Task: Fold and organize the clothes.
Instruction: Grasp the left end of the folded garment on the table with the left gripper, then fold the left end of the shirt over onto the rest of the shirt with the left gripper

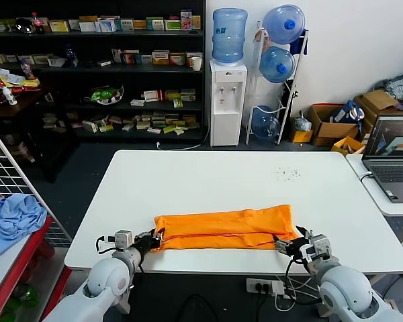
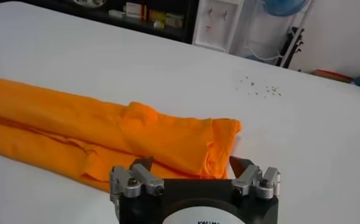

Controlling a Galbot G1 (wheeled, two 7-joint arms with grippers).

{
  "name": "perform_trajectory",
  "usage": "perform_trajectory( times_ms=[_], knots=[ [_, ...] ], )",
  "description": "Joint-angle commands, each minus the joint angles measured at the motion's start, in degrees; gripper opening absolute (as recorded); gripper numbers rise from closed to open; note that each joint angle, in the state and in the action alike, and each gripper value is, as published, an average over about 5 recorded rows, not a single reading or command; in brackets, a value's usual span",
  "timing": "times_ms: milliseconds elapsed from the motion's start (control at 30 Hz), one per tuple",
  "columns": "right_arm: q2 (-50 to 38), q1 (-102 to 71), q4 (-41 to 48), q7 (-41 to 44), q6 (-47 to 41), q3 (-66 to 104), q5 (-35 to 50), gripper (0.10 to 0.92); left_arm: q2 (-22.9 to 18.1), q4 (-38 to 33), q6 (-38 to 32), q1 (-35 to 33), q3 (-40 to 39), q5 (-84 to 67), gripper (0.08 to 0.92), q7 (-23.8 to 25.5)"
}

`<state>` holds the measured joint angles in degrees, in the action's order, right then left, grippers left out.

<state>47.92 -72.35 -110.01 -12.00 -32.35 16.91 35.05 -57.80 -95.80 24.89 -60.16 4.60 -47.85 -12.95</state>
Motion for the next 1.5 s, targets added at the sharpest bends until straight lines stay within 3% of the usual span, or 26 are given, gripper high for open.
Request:
perform_trajectory(
  times_ms=[33, 200, 567, 733, 900, 1100, 1500],
  knots=[
    [1.0, 0.4, 0.2, -0.6, 2.3, 0.2, -0.8, 0.823, 1.0, -0.2, 0.3, 0.5, 0.6, 0.1, 0.218, 0.7],
    [2.9, 0.6, 0.8, -0.6, 7.0, 0.6, -3.0, 0.823, 4.6, -0.4, 0.4, 1.8, 1.9, 0.8, 0.115, -0.1],
    [4.8, 1.4, 1.8, 0.0, 13.9, 1.4, -5.9, 0.823, 16.9, 6.8, 0.1, 6.0, 6.4, 2.3, 0.115, -0.4],
    [5.3, 1.1, 2.6, 0.0, 14.4, 0.9, -6.2, 0.823, 19.1, 8.4, -1.0, 7.9, 7.4, 3.7, 0.115, -0.2],
    [5.6, 1.3, 3.5, -0.3, 15.4, 0.6, -6.4, 0.823, 17.1, -0.3, 0.1, 5.7, 5.6, 2.1, 0.115, -2.1],
    [5.6, 1.3, 4.3, -0.5, 17.7, 0.6, -5.9, 0.823, 11.5, -9.4, 1.3, 4.3, 1.7, -4.3, 0.115, -5.3],
    [6.3, 2.3, 7.4, -0.3, 19.6, 1.0, -6.2, 0.823, -0.8, -15.0, 2.1, 7.4, -7.1, -15.4, 0.115, -17.5]
  ],
)
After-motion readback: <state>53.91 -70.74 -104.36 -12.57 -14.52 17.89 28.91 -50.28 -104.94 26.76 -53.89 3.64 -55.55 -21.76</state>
